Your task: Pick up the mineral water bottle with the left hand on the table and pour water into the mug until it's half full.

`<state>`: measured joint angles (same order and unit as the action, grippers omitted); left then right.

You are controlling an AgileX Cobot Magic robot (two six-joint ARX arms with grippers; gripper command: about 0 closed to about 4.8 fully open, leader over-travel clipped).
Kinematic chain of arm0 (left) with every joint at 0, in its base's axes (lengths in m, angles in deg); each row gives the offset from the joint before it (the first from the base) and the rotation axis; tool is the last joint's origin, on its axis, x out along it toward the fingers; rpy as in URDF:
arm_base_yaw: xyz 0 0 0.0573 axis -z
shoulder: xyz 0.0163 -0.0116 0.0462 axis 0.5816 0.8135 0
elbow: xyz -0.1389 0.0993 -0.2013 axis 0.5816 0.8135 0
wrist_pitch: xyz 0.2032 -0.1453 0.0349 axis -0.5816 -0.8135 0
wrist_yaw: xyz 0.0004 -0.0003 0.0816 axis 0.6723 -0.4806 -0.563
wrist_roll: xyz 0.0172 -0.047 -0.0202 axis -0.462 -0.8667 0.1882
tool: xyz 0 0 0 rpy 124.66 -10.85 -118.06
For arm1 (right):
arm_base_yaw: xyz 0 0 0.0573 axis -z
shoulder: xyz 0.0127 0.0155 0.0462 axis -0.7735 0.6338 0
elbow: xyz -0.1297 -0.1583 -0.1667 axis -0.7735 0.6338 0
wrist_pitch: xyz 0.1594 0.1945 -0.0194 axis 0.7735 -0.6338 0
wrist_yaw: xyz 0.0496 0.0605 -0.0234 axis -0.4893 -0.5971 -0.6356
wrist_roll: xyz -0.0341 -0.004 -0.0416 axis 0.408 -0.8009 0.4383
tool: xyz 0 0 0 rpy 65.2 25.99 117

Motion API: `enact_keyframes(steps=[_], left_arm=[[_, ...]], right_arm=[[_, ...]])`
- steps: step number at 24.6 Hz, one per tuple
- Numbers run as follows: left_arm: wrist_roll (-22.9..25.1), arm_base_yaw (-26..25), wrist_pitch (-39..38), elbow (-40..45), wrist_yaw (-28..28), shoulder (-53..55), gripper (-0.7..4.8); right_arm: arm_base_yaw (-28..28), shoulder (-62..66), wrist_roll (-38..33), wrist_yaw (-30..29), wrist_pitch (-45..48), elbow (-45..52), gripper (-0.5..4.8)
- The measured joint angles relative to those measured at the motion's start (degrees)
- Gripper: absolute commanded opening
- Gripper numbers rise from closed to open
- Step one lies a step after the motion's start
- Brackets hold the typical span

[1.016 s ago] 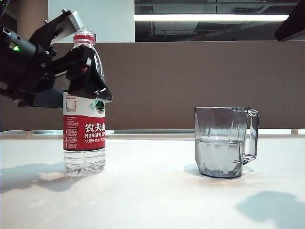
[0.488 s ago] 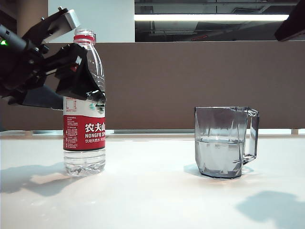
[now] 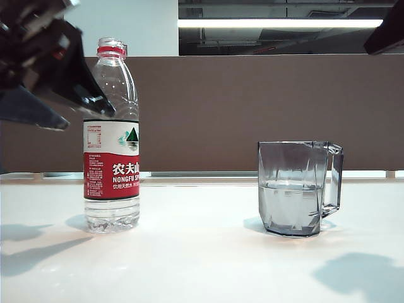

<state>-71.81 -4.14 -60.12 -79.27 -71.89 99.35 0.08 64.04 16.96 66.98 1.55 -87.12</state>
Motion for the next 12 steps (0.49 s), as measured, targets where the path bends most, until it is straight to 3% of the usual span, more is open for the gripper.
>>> enact_keyframes(steps=[1, 2, 7, 12], left_arm=[[0.0, 0.0, -1.4, 0.0, 0.0, -1.5, 2.23], [0.0, 0.0, -2.6, 0.0, 0.0, -2.8, -0.19], [0.0, 0.0, -9.8, 0.0, 0.1, -11.2, -0.07], [0.0, 0.0, -11.6, 0.0, 1.6, -14.7, -0.07]], right_arm=[[0.0, 0.0, 0.0, 0.0, 0.0, 0.0, -0.01], [0.0, 0.0, 0.0, 0.0, 0.0, 0.0, -0.01], [0.0, 0.0, 0.0, 0.0, 0.0, 0.0, -0.01], [0.0, 0.0, 0.0, 0.0, 0.0, 0.0, -0.01]])
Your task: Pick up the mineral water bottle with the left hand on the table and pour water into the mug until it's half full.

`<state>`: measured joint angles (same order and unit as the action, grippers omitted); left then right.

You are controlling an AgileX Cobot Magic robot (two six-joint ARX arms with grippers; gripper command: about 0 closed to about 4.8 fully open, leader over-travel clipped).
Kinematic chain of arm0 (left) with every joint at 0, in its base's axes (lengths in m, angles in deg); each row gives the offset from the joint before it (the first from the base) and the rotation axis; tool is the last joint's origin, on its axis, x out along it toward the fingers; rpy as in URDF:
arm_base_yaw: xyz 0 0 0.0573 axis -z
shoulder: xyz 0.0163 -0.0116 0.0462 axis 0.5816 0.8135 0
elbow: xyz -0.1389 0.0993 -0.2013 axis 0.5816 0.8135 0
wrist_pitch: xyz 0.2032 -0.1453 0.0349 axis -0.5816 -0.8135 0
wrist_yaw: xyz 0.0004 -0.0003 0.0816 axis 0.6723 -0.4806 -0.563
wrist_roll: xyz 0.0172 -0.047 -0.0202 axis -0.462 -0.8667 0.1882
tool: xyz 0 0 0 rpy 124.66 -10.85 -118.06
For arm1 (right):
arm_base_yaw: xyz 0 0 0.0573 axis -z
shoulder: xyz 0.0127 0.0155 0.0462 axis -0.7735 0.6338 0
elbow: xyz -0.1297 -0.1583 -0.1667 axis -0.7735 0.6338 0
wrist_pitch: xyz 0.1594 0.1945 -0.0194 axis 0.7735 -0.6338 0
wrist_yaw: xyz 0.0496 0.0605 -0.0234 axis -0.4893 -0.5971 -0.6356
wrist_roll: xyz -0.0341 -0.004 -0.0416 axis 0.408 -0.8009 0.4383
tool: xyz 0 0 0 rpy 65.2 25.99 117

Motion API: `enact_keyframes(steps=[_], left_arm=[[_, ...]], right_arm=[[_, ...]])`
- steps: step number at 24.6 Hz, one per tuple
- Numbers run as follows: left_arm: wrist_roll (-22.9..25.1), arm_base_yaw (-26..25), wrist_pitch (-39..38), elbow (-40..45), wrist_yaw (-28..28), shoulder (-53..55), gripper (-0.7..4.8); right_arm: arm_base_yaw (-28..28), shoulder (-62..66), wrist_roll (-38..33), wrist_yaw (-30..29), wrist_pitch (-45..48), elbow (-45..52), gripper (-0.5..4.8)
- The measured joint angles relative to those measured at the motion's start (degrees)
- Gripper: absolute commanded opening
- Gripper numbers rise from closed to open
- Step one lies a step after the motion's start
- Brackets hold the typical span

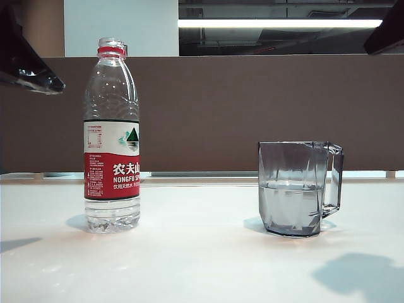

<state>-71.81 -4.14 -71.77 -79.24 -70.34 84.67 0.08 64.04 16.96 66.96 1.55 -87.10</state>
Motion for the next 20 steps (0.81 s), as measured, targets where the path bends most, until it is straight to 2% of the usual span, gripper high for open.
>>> enact_keyframes(steps=[4, 6, 11, 13, 17, 20], left_arm=[[0.0, 0.0, 0.7, 0.7, 0.9, -1.0, -0.07], [0.0, 0.0, 3.6, 4.0, 1.0, -4.8, -0.07], [0.0, -1.8, 4.3, 8.9, -0.5, -15.3, -0.07], [0.0, -4.5, 4.4, 10.2, -0.4, -19.0, -0.07], [0.0, -14.0, 5.8, 13.6, 0.2, -26.5, -0.07], [0.0, -17.9, 5.7, 15.6, 0.2, -29.2, -0.07]], right_arm=[[0.0, 0.0, 0.0, 0.0, 0.0, 0.0, -0.01], [0.0, 0.0, 0.0, 0.0, 0.0, 0.0, -0.01], [0.0, 0.0, 0.0, 0.0, 0.0, 0.0, -0.01], [0.0, 0.0, 0.0, 0.0, 0.0, 0.0, -0.01], [0.0, 0.0, 0.0, 0.0, 0.0, 0.0, -0.01], [0.0, 0.0, 0.0, 0.0, 0.0, 0.0, -0.01]])
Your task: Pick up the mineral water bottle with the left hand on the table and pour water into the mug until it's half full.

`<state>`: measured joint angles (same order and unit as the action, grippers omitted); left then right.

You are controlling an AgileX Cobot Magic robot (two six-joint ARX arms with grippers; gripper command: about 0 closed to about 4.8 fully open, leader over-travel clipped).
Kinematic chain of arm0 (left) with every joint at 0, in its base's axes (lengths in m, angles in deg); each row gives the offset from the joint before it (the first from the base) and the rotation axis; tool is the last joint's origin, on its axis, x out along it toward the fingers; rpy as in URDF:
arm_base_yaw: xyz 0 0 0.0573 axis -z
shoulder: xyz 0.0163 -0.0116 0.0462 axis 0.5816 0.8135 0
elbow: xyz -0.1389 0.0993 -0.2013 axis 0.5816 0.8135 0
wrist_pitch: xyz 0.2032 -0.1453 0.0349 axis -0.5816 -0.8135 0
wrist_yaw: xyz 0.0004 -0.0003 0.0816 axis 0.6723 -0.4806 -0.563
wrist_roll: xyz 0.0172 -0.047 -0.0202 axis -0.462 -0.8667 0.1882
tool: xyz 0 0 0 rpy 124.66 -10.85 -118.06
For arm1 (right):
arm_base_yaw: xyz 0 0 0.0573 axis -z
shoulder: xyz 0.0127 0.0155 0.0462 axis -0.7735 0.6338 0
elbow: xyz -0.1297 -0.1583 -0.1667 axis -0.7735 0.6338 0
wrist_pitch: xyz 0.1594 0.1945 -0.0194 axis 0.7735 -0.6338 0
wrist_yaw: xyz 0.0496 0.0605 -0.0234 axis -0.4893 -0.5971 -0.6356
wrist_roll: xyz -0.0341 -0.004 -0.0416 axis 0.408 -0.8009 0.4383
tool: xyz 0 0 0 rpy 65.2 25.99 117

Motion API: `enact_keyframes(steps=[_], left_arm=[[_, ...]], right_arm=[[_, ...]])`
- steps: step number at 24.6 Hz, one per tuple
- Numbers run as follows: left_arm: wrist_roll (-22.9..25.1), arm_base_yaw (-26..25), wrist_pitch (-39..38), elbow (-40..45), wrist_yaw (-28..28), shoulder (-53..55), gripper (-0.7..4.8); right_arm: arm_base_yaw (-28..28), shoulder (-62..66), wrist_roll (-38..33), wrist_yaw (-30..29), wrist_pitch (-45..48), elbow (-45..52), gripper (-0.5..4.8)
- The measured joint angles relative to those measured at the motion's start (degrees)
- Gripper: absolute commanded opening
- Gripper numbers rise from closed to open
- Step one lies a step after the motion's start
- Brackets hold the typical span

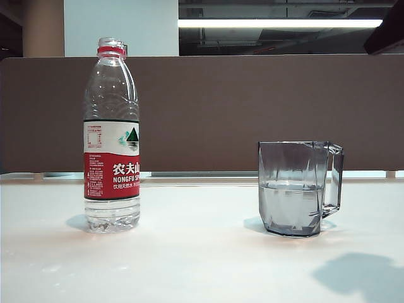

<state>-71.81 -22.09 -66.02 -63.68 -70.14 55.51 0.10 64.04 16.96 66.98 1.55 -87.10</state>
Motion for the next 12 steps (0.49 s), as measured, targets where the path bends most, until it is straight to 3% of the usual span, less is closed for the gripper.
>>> enact_keyframes(steps=[9, 12], left_arm=[[-0.1, -11.3, 0.7, 4.2, 0.7, -5.6, -0.07], [-0.1, -11.2, 1.8, 5.6, 1.3, -5.7, -0.07]], right_arm=[[0.0, 0.0, 0.0, 0.0, 0.0, 0.0, -0.01], [0.0, 0.0, 0.0, 0.0, 0.0, 0.0, -0.01]])
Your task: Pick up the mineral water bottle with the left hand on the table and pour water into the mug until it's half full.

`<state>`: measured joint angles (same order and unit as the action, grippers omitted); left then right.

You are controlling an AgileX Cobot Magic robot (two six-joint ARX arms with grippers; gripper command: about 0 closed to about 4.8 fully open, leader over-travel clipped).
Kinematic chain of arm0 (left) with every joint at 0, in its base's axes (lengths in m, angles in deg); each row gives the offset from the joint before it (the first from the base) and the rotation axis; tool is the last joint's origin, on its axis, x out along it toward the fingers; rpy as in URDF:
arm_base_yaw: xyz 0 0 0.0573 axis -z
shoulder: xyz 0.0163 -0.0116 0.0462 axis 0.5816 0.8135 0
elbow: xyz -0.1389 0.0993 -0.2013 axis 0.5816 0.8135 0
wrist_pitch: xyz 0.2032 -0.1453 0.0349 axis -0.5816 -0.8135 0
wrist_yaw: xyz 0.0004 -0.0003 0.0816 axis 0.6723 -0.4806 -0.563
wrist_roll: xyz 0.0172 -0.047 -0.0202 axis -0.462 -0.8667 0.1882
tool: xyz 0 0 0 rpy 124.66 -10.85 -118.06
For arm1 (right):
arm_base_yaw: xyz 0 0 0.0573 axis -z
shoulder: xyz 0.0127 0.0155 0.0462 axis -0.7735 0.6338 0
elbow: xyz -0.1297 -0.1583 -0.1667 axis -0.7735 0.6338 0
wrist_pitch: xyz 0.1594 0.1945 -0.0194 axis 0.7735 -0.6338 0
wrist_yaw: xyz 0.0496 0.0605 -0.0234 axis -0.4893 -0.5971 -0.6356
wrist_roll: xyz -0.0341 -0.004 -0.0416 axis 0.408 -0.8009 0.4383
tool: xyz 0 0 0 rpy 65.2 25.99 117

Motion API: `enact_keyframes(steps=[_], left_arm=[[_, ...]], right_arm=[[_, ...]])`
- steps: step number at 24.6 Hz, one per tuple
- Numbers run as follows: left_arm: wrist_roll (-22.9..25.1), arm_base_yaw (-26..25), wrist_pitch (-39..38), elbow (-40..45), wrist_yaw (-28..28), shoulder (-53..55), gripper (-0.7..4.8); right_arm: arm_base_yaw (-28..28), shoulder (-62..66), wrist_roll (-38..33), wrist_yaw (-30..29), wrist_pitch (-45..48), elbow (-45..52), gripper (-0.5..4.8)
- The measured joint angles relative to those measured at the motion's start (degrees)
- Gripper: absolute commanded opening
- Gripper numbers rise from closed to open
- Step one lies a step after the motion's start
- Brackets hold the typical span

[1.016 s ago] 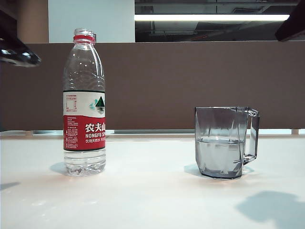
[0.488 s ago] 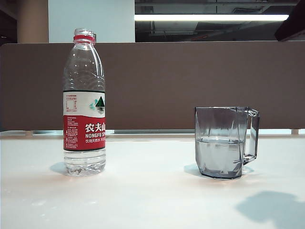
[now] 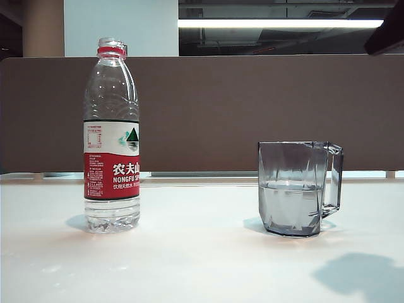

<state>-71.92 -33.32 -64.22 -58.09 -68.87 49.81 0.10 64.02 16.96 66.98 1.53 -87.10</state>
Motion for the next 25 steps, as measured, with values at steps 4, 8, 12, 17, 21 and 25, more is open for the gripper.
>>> enact_keyframes(steps=[4, 8, 12, 17, 21, 25], left_arm=[[-0.1, 0.0, 2.1, 2.4, 0.0, 0.1, -0.07], [0.1, 0.0, 2.9, 2.3, -0.7, 0.0, -0.05], [0.1, 0.0, 2.9, 2.3, -0.7, 0.0, -0.05], [0.1, 0.0, 2.9, 2.3, -0.7, 0.0, -0.05], [0.1, 0.0, 2.9, 2.3, -0.7, 0.0, -0.05], [0.1, 0.0, 2.4, 2.3, -1.7, 0.1, -0.05]], right_arm=[[0.0, 0.0, 0.0, 0.0, 0.0, 0.0, -0.01], [0.0, 0.0, 0.0, 0.0, 0.0, 0.0, -0.01], [0.0, 0.0, 0.0, 0.0, 0.0, 0.0, -0.01], [0.0, 0.0, 0.0, 0.0, 0.0, 0.0, -0.01], [0.0, 0.0, 0.0, 0.0, 0.0, 0.0, -0.01], [0.0, 0.0, 0.0, 0.0, 0.0, 0.0, -0.01]])
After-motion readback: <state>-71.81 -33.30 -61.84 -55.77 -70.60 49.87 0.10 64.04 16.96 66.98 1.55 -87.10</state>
